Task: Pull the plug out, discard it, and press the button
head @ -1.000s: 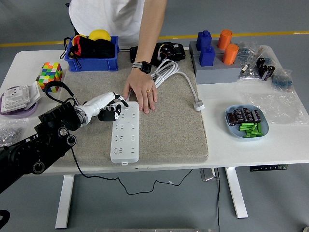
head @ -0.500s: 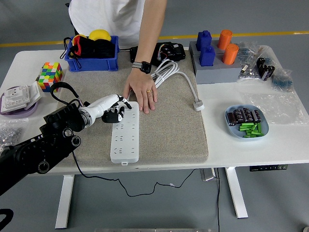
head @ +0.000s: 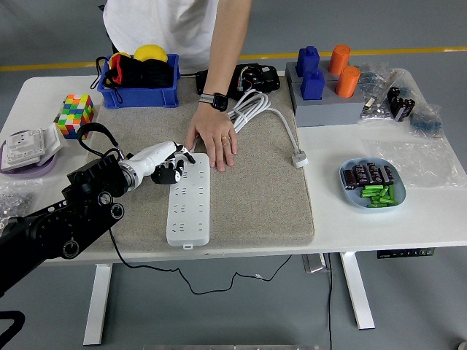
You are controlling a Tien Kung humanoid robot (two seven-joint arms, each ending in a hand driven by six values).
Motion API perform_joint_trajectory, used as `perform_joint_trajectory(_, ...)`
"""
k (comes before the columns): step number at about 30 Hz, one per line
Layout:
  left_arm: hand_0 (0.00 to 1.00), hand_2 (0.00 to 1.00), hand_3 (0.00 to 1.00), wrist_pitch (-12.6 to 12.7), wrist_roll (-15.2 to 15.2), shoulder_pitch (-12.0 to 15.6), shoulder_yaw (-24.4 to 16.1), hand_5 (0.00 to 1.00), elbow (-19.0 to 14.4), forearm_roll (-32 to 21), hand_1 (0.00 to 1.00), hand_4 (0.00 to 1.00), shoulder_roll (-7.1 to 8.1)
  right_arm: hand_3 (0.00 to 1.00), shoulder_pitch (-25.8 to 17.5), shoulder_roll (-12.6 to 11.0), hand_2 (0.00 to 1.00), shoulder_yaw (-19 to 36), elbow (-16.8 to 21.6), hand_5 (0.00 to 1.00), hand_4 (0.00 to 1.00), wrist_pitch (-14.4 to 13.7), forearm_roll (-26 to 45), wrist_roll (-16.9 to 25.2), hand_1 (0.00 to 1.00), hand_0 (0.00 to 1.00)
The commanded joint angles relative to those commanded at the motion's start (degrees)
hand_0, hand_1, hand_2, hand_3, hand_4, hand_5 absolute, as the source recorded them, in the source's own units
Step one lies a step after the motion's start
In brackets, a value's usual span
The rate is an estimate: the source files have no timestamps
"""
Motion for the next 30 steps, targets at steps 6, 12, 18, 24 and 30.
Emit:
perform_joint_trajectory(6, 0.020, 0.121, 0.665, -0.1, 0.0, 0.0, 0.5, 0.002, 0.1, 0.0, 0.025, 0.038, 0.15, 0.647, -0.1, 0.0, 0.658, 0.1, 0.0, 0.607, 0.746, 0.0, -0.1, 0.0, 0.679, 0.726)
perform_joint_trajectory(12, 0.019, 0.121, 0.665, -0.2, -0.2, 0.1, 0.7, 0.002, 0.4, -0.3, 0.024, 0.033, 0.23, 0.647, -0.1, 0.1, 0.658, 0.2, 0.0, 0.607, 0.746, 0.0, -0.1, 0.0, 0.679, 0.726)
perform_joint_trajectory(18, 0.019, 0.121, 0.665, -0.1, -0.4, 0.3, 0.5, 0.002, -0.3, -0.5, 0.023, 0.030, 0.28, 0.647, -0.1, 0.2, 0.658, 0.5, 0.0, 0.607, 0.746, 0.0, -0.1, 0.0, 0.679, 0.726)
perform_joint_trajectory(24, 0.020, 0.122, 0.662, 0.2, -0.6, 0.2, -1.8, 0.002, -2.8, -0.2, 0.023, 0.036, 0.70, 0.647, -0.1, 0.2, 0.658, 0.5, 0.0, 0.606, 0.745, 0.0, -0.1, 0.0, 0.679, 0.726)
perform_joint_trajectory(30, 0.021, 0.125, 0.654, 0.3, -0.9, 1.6, -4.6, 0.002, -5.9, -0.9, 0.025, 0.040, 1.03, 0.647, -0.2, 0.4, 0.658, 0.5, -0.1, 0.606, 0.746, 0.0, -0.2, 0.0, 0.679, 0.726)
